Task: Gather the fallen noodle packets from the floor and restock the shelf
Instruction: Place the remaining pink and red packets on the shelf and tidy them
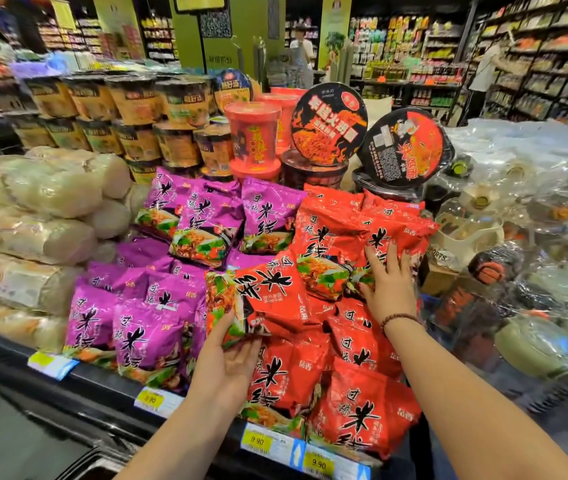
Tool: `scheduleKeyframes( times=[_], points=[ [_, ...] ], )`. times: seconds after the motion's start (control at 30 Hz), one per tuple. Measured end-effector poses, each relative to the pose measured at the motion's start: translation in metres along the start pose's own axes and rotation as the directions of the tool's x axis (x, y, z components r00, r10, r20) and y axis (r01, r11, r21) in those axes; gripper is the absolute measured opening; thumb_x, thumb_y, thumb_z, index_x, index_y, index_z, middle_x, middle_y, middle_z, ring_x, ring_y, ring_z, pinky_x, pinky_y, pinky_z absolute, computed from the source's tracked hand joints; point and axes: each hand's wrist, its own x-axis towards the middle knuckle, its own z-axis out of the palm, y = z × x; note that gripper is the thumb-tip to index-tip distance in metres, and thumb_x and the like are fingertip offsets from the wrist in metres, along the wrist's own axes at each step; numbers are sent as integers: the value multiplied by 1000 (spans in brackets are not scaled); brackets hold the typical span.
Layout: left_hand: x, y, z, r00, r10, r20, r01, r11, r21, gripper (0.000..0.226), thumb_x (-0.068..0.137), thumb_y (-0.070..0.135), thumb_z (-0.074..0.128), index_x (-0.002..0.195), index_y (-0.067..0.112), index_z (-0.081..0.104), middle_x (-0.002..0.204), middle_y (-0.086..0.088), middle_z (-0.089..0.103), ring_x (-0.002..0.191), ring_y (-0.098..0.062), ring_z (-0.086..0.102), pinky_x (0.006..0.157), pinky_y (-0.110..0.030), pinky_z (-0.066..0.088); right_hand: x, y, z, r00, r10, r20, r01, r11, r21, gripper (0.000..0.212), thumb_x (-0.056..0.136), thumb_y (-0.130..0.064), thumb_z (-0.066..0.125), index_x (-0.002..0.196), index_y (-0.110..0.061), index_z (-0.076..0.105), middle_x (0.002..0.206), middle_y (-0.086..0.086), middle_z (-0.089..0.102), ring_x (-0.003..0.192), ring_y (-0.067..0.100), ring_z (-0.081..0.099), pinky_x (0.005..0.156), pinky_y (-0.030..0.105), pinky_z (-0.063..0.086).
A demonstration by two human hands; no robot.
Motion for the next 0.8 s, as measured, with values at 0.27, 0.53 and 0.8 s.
scheduleKeyframes(
  times=[0.27,0.53,0.8],
  points=[
    [-13,12,-7,1000,11,8,-10,1000,-18,39,86,15,69,121,9,54,126,-22,49,121,-30,51,92,-40,50,-9,1,-32,999,0,44,-1,1000,18,71,91,-46,56,151,-33,20,159,9,17,143,36,18,117,47,20],
    [-26,1,2,998,-24,59,27,999,-45,18,89,12,67,102,6,56,120,-24,51,122,-32,51,100,-41,47,-106,-93,-95,954,-35,297,-235,526,817,53,83,-46,66,123,-13,59,117,-3,62,106,13,57,93,27,44],
    [-29,-12,2,974,30,225,-31,1000,-1,68,67,5,73,131,0,52,128,-26,58,119,-36,58,105,-50,44,-133,-129,-87,804,155,574,-455,-461,762,13,91,-13,61,104,-11,63,87,8,71,74,19,67,61,29,55]
  ],
)
